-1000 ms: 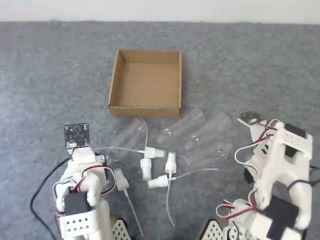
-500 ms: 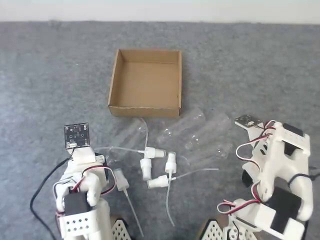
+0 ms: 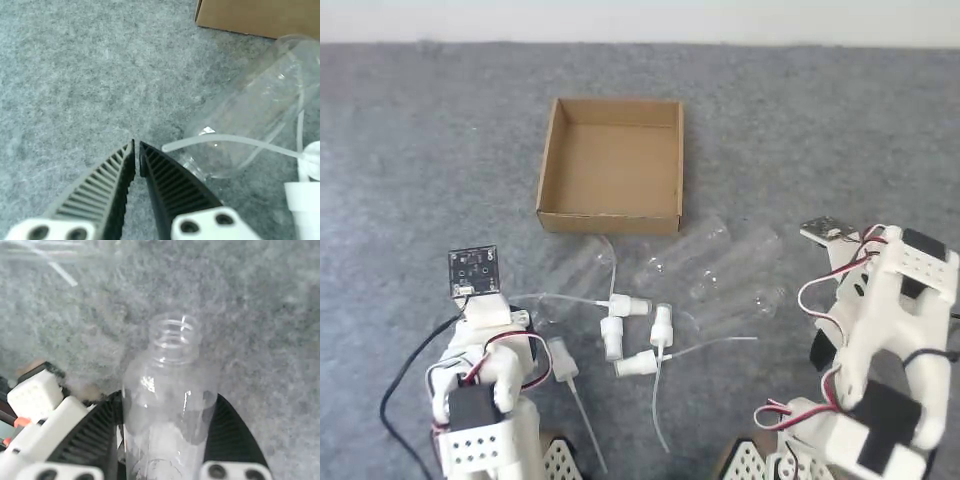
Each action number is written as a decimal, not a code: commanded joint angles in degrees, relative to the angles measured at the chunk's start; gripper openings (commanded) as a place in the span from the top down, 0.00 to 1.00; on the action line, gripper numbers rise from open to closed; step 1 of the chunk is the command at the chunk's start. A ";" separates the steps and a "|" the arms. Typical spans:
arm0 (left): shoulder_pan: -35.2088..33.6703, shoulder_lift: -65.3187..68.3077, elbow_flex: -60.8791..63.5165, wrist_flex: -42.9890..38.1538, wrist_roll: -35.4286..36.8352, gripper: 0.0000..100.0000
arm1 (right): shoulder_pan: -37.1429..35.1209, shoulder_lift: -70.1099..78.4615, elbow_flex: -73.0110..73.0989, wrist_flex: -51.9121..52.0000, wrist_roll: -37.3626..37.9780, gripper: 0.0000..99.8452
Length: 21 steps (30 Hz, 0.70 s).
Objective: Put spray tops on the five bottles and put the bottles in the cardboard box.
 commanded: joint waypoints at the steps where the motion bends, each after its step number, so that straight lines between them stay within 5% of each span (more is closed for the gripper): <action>1: -0.18 -0.70 -0.75 0.26 -0.26 0.99 | 0.57 -11.21 -3.16 4.70 0.70 0.91; 21: -0.18 -0.70 -0.75 0.26 -0.26 0.99 | 0.13 -24.13 -0.62 3.38 -1.76 0.91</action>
